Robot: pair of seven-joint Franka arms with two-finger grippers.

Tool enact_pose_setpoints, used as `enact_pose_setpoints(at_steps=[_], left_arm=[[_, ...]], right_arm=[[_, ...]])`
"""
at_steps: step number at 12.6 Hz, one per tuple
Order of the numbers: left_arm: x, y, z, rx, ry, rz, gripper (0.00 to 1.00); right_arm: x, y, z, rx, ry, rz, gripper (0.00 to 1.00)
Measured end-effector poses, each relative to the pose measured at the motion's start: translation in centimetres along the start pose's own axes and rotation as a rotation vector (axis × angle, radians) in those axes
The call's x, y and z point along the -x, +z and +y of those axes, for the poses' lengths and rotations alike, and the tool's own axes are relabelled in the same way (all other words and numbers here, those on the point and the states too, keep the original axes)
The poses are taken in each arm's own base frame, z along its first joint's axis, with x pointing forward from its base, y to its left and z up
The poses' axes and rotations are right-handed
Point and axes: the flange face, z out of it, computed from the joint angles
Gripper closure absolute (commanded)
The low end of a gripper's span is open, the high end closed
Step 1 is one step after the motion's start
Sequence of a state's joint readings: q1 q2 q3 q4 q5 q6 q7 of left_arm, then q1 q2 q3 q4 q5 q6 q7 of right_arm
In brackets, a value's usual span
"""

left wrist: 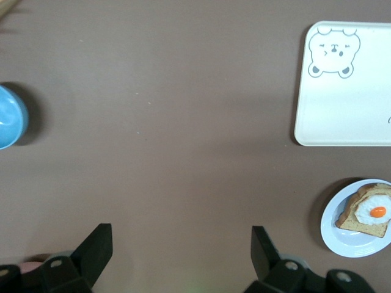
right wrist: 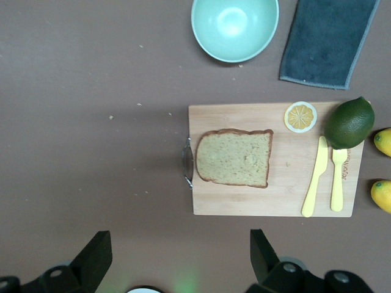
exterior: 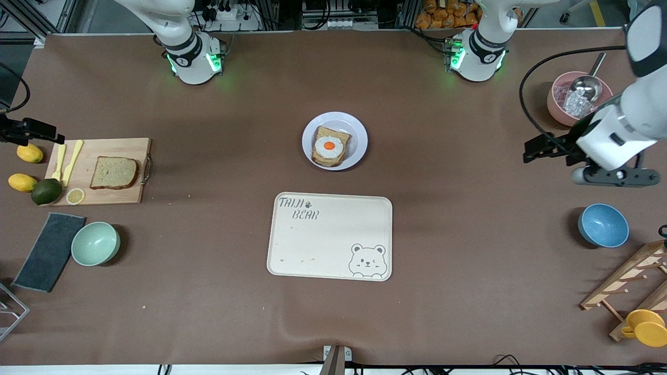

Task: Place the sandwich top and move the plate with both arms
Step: 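Lower the right gripper and grasp the bread slice on the board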

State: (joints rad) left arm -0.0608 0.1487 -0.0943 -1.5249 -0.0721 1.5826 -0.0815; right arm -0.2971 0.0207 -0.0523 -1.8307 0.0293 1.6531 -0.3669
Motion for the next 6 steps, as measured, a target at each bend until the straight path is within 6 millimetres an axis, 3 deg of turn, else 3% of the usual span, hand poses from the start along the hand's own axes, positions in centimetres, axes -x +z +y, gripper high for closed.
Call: enact_pose_setpoints(at_steps=[4,6], left_arm=[[-1.1,2.3,1.5,0.035,0.016,0.024,0.0],[-1.4,3.6,2.0,0.062,0.015,0.031,0.0]], right_arm=[[-1.0,6.0,6.1,-0.051,-0.044,-0.042,0.0],[-0.9,10.4,9.4,-0.093,-0.054,-0.024,0.0]])
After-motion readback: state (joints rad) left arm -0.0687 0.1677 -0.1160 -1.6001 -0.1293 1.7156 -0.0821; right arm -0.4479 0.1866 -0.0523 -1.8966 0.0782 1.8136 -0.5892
